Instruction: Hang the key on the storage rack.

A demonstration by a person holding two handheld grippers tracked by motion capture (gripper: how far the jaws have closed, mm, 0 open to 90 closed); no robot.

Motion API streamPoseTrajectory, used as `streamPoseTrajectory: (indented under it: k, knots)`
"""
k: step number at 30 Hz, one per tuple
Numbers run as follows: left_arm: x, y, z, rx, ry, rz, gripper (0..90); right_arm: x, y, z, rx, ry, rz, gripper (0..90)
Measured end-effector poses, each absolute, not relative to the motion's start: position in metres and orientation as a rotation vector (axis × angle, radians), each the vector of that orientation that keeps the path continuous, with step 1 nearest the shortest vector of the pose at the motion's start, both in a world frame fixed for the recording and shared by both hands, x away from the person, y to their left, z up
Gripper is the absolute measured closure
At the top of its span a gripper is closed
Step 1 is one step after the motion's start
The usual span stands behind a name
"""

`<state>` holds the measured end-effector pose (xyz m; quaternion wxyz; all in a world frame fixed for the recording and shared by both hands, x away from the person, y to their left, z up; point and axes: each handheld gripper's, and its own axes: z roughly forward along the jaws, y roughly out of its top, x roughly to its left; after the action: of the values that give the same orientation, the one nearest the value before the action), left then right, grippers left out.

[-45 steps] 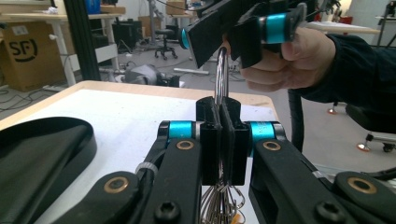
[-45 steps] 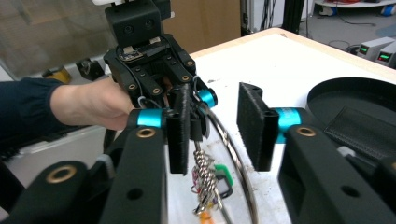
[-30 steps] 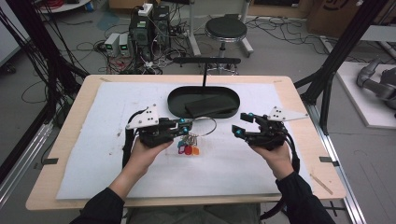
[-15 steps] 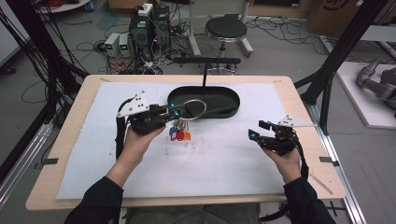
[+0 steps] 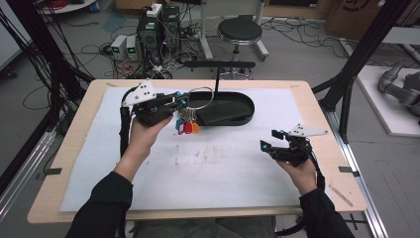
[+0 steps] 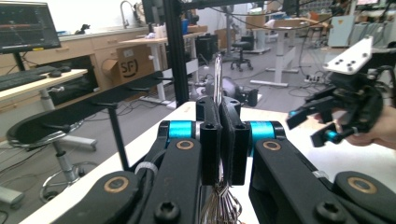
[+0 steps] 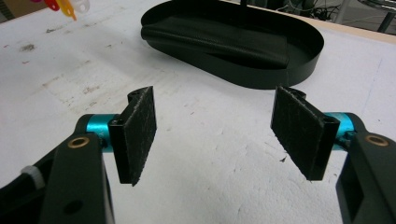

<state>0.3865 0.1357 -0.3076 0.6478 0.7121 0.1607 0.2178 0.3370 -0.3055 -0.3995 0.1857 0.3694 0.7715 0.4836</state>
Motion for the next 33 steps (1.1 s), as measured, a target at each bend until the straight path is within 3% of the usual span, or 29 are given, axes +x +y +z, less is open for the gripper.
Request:
streamPoseTrajectory:
  k: [33]
  knots:
    - [0.468,0.132,-0.303,1.594,0.616,0.609,86.6,0.340,-0.311,-0.399,1.081,2.130,1.388,32.7]
